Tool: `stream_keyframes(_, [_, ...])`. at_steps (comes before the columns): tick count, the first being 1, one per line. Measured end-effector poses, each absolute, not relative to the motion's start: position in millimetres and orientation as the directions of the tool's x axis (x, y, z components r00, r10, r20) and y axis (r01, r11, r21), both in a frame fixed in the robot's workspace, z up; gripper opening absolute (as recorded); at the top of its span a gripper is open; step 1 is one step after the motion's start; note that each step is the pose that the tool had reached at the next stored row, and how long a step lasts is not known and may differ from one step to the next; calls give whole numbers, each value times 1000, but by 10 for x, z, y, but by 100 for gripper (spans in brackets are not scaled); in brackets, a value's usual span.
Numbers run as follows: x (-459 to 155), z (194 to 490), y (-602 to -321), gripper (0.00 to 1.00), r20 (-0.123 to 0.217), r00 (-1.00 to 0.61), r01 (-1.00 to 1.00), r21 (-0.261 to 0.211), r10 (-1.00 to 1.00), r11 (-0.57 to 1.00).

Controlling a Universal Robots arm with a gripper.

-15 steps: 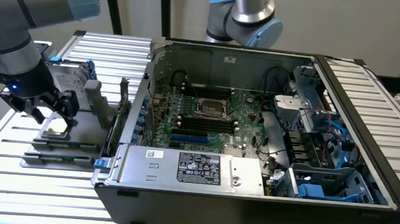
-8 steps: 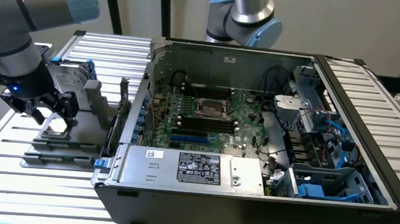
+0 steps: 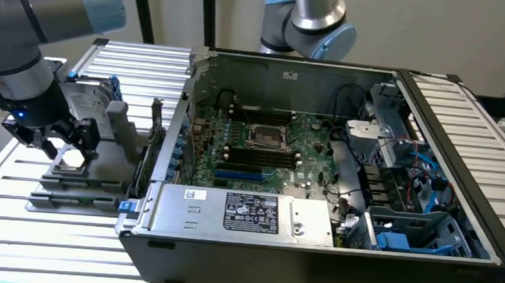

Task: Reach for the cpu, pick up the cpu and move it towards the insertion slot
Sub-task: 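Pick up the cpu and move it towards the insertion slot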

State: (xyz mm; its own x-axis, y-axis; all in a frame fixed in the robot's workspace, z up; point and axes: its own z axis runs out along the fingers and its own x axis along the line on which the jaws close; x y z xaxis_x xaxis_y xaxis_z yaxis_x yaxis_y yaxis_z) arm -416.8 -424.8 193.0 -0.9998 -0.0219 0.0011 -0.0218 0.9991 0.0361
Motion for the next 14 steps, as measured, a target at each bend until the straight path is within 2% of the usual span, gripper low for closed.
stream_keyframes(14, [-4171, 1874, -4241, 73, 2, -1000, -21, 36, -21, 999])
